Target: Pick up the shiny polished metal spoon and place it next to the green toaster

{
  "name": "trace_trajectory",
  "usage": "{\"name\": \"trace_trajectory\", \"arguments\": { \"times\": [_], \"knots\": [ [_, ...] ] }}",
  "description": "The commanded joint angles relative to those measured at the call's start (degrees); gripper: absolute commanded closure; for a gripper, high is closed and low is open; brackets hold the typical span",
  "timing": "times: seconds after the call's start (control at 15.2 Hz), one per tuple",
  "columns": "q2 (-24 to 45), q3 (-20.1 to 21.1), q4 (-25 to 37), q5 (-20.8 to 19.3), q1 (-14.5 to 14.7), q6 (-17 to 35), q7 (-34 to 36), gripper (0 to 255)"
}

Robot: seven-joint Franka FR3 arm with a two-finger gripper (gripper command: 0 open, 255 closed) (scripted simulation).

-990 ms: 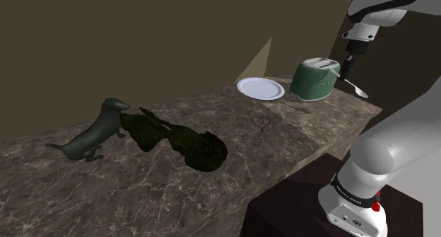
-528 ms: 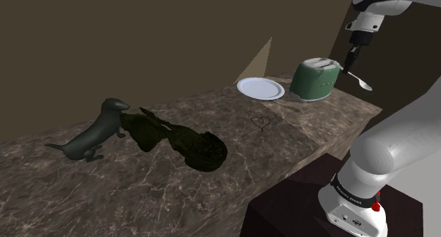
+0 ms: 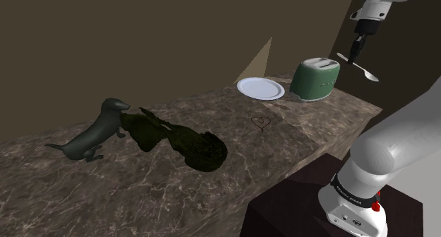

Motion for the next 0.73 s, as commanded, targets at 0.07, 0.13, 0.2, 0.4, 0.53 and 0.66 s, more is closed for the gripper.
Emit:
{"name": "trace_trajectory", "arguments": {
  "times": [0.07,0.13,0.2,0.4,0.53,0.66],
  "knots": [
    [0.5,0.1,2.7,0.3,0.2,-2.3,-0.1,255],
    [0.7,0.1,3.6,0.4,0.2,-3.1,-0.1,255],
    [0.9,0.1,4.6,0.5,0.3,-3.9,-0.2,255],
    [1.6,0.0,7.5,0.9,0.4,-6.2,-0.4,255],
    [2.2,-0.1,9.6,1.2,0.5,-7.8,-0.6,255],
    [2.8,-0.3,11.7,1.5,0.6,-9.4,-0.9,255]
  ]
}}
